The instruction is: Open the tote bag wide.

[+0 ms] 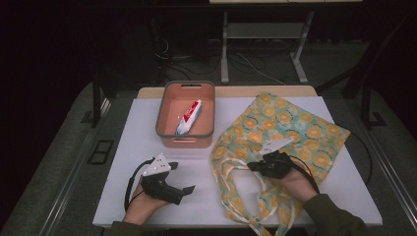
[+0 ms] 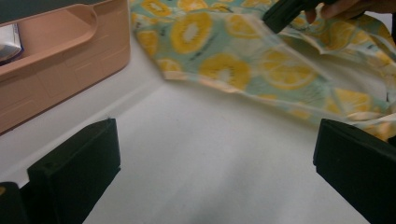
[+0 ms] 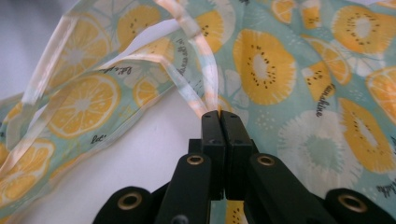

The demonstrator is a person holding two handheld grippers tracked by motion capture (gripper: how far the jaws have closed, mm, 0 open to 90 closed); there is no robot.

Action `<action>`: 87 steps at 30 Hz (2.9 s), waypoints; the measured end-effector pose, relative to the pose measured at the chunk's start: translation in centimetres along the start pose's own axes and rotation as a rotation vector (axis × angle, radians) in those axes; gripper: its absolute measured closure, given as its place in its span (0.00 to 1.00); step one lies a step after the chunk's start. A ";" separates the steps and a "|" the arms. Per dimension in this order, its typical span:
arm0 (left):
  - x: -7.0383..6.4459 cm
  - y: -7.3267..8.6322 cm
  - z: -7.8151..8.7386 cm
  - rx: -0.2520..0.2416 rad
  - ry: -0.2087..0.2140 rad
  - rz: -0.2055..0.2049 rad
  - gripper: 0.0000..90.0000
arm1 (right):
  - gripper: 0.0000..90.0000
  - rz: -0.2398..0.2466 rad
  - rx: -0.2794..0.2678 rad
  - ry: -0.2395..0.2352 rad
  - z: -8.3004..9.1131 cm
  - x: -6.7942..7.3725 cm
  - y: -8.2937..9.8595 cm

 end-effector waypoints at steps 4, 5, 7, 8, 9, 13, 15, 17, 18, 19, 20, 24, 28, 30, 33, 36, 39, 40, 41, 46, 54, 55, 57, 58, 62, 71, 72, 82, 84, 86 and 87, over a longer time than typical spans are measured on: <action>0.0 0.0 0.0 0.001 0.002 -0.002 0.00 | 0.99 0.010 0.028 0.008 -2.0 0.1 -0.2; 0.0 0.0 0.0 0.001 0.003 -0.002 0.00 | 0.97 0.010 0.031 0.006 -2.3 0.1 0.0; 0.0 0.0 0.0 0.001 0.005 -0.004 0.00 | 0.84 0.008 0.021 0.006 -2.1 0.2 0.0; -0.1 0.0 0.0 0.001 0.005 -0.004 0.00 | 0.75 0.004 0.014 -0.001 -1.6 0.3 -0.2; -0.1 0.0 0.0 0.001 0.006 -0.005 0.00 | 0.69 0.007 0.007 -0.003 -1.3 0.4 -0.3; -0.2 0.0 0.0 0.002 0.009 -0.004 0.00 | 0.53 -0.004 -0.058 -0.044 1.2 1.4 -0.9; -0.2 0.0 0.0 0.004 0.009 -0.007 0.00 | 0.48 -0.005 -0.082 -0.069 2.3 2.1 -1.0; -0.2 0.0 -0.1 0.003 0.010 -0.006 0.00 | 0.47 0.007 -0.096 -0.096 3.0 3.0 -1.0; -0.3 0.0 -0.1 0.002 0.010 -0.007 0.00 | 0.47 0.014 -0.101 -0.113 3.2 3.6 -0.9; -0.3 0.0 -0.1 0.003 0.011 -0.007 0.00 | 0.47 0.019 -0.100 -0.130 3.4 4.3 -0.6; -0.3 0.0 -0.1 0.005 0.012 -0.007 0.00 | 0.47 0.025 -0.099 -0.145 3.4 4.7 -0.5; -0.3 0.0 -0.1 0.006 0.012 -0.006 0.00 | 0.48 0.057 -0.078 -0.216 3.0 7.2 0.3; -0.4 0.0 -0.1 0.008 0.014 -0.010 0.00 | 0.52 0.104 -0.042 -0.277 1.7 9.1 0.7; -0.4 0.0 -0.2 0.007 0.017 -0.012 0.00 | 0.54 0.120 -0.022 -0.295 1.1 9.7 1.0; -0.4 0.1 -0.2 0.010 0.018 -0.013 0.00 | 0.60 0.131 -0.004 -0.318 0.3 10.4 1.4; -0.4 0.1 -0.3 0.011 0.021 -0.016 0.00 | 0.62 0.149 0.024 -0.331 -0.4 11.1 1.6; -0.3 0.2 -0.4 0.001 0.027 -0.015 0.00 | 0.64 0.165 0.049 -0.331 -1.0 11.5 2.0; -0.2 0.3 -0.5 0.005 0.027 -0.016 0.00 | 0.66 0.169 0.052 -0.329 -1.2 11.5 2.1; -0.2 0.4 -0.6 0.006 0.031 -0.018 0.00 | 0.68 0.174 0.058 -0.328 -1.4 11.6 2.1; -0.1 0.6 -0.7 0.005 0.043 -0.030 0.00 | 0.86 0.173 0.062 -0.299 -1.7 11.3 2.3; 0.0 0.8 -0.7 0.011 0.035 -0.031 0.00 | 0.93 0.131 -0.006 -0.290 -0.7 10.4 1.5; 0.0 0.7 -0.7 0.008 0.034 -0.026 0.00 | 0.93 0.129 -0.019 -0.287 -0.5 10.3 1.3; 0.0 0.7 -0.6 0.005 0.034 -0.020 0.00 | 0.93 0.113 -0.043 -0.285 0.0 9.9 0.8; 0.0 0.7 -0.6 0.005 0.034 -0.020 0.00 | 0.93 0.105 -0.076 -0.269 0.7 9.5 0.3; 0.0 0.7 -0.6 0.007 0.034 -0.022 0.00 | 0.93 0.086 -0.130 -0.239 2.0 8.4 -0.6; 0.0 0.6 -0.6 0.000 0.037 -0.015 0.00 | 0.95 0.014 -0.230 -0.052 6.0 2.4 -1.3; 0.0 0.6 -0.6 -0.001 0.036 -0.015 0.00 | 0.95 0.013 -0.233 -0.028 6.4 1.7 -1.2; 0.0 0.6 -0.7 0.001 0.036 -0.013 0.00 | 0.96 -0.053 -0.232 0.157 8.5 -4.1 -0.1; -0.1 0.6 -0.7 0.000 0.037 -0.013 0.00 | 0.96 -0.067 -0.225 0.195 8.7 -5.3 0.2; -0.1 0.7 -0.7 0.002 0.037 -0.014 0.00 | 0.96 -0.078 -0.212 0.229 8.7 -6.5 0.6; -0.1 0.7 -0.8 0.002 0.036 -0.013 0.00 | 0.97 -0.083 -0.199 0.246 8.6 -7.1 0.8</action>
Point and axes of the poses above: each handheld gripper's, and its own axes: z roughly backward along the jaws, y roughly out of its underside, x roughly to its left, the point moved 1 cm from there along -z, roughly forward along the jaws, and after that the axes turned 14 degrees about -x, right-handed, at the moved point
